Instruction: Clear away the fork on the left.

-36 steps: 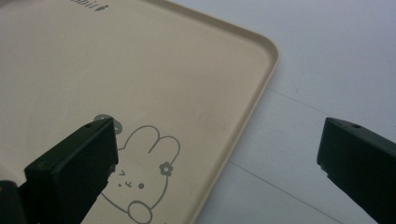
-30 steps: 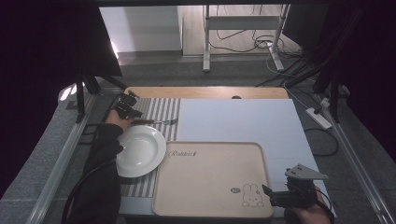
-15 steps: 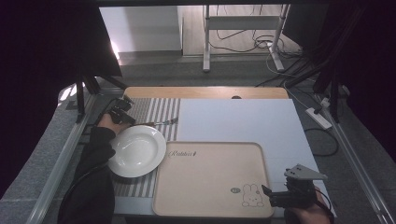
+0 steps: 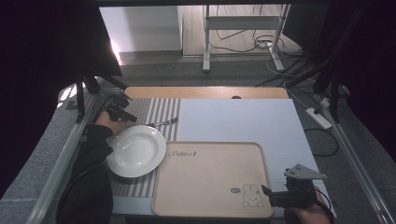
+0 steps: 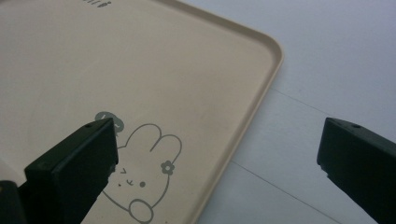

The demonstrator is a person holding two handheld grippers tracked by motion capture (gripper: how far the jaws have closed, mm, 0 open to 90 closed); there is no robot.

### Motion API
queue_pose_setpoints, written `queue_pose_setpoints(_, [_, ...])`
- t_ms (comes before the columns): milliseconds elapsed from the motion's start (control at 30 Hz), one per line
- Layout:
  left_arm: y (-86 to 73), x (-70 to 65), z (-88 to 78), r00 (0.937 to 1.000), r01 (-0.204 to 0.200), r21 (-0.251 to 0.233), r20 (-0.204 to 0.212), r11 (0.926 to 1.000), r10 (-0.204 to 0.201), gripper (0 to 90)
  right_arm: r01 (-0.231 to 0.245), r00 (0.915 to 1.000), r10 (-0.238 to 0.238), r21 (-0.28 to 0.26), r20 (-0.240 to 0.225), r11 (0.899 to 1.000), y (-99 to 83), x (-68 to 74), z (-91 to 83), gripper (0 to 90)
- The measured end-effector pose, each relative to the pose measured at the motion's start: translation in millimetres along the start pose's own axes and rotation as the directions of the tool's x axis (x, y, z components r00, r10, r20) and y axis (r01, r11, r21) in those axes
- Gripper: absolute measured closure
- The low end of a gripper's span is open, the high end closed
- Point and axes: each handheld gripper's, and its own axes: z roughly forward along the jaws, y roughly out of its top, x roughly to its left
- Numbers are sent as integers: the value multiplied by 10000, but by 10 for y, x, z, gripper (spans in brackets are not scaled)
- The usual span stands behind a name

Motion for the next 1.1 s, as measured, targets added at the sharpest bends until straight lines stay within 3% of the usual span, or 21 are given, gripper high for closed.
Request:
queue_pose_setpoints(100, [58, -57, 13, 9995, -186, -261, 265, 9995, 193, 429, 9, 10000, -9, 8, -2, 10000, 0, 1, 0, 0])
queue_pose_setpoints(233, [135, -175, 117, 9979, -524, -211, 382, 9984, 532, 196, 32, 10000, -32, 3, -5, 10000, -1, 2, -2, 0])
queue_pose_setpoints(333, [200, -272, 219, 9956, -858, 52, 377, 9963, 856, 59, 46, 10000, -46, -3, 3, 10000, -1, 3, -1, 0])
queue_pose_setpoints(433, [261, -350, 304, 9923, -1143, 285, 520, 9930, 1128, 6, 52, 10000, -52, 6, -7, 10000, -1, 2, -2, 0])
queue_pose_setpoints(633, [344, -431, 411, 9870, -1600, 933, 10, 9827, 1606, 74, 49, 10000, -49, -18, 5, 10000, -4, 3, -5, 0])
queue_pose_setpoints(767, [342, -433, 427, 9825, -1857, 978, 347, 9777, 1831, 231, 61, 10000, -61, -6, 7, 10000, -4, 4, -5, 0])
queue_pose_setpoints(833, [327, -440, 416, 9776, -2106, 937, 168, 9731, 2100, 279, 73, 10000, -73, 0, 15, 10000, -4, 5, -5, 0])
queue_pose_setpoints(867, [321, -428, 402, 9761, -2172, 880, 275, 9722, 2156, 325, 79, 10000, -79, -10, 26, 10000, -5, 7, -4, 0])
queue_pose_setpoints(1000, [279, -393, 348, 9655, -2597, 764, 394, 9627, 2574, 603, 99, 9999, -99, 4, 34, 10000, -6, 9, -6, 0])
queue_pose_setpoints(1100, [258, -386, 336, 9545, -2961, 750, 594, 9522, 2922, 669, 96, 10000, -96, -9, 9, 10000, -6, 6, -4, 0])
